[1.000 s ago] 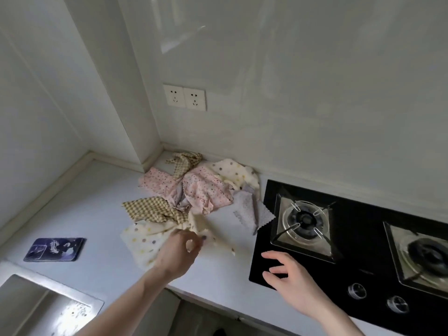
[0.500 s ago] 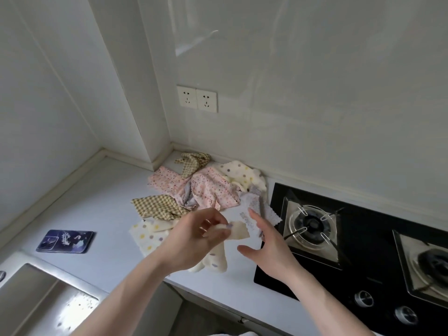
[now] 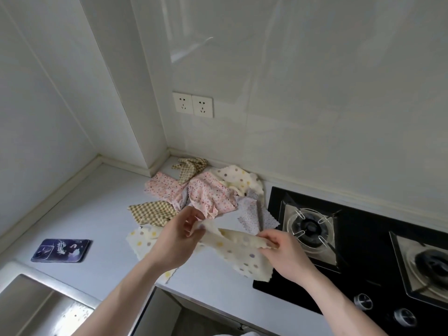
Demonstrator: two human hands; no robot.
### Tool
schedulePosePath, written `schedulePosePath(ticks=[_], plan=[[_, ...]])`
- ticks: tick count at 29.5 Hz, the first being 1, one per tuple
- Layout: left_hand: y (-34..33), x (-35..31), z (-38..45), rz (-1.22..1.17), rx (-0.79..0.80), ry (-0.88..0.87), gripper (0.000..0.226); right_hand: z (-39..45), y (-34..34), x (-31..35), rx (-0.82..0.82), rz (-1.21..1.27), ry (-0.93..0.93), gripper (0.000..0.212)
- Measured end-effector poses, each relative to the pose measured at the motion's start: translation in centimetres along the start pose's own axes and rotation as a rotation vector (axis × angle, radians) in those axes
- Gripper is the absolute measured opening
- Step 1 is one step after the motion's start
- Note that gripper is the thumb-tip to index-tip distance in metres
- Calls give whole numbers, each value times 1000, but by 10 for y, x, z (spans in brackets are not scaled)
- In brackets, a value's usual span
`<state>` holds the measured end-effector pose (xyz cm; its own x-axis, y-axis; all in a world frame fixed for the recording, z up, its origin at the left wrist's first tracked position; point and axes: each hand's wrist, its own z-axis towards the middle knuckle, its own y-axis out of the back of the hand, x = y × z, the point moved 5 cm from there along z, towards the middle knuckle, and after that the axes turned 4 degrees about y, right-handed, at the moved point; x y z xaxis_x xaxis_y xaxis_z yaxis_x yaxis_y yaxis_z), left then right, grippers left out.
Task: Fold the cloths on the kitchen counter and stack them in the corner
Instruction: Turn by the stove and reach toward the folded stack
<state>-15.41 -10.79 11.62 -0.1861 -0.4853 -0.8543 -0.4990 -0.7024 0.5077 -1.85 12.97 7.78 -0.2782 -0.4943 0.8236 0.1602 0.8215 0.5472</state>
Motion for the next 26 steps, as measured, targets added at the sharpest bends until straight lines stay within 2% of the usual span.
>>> schedulePosePath(ticks=[3, 11, 16, 20, 24, 26], plan=[[-1, 7, 3, 93, 6, 29, 36, 1, 8, 3, 12, -6, 12, 17], [-2, 13, 5, 153, 48, 44, 12, -7, 13, -7, 43, -34, -21, 13], [-7, 22, 8, 222, 170, 87, 6, -16, 11, -14, 52, -41, -32, 14], [-7, 15, 11, 183, 168, 52, 5, -18, 16, -13, -41, -7, -33, 11], [-4, 17, 20, 175, 185, 66, 28, -12, 28, -13, -177, -17, -42, 9], [-4, 18, 23, 194, 189, 59, 27, -11, 34, -10, -216, -44, -26, 11]])
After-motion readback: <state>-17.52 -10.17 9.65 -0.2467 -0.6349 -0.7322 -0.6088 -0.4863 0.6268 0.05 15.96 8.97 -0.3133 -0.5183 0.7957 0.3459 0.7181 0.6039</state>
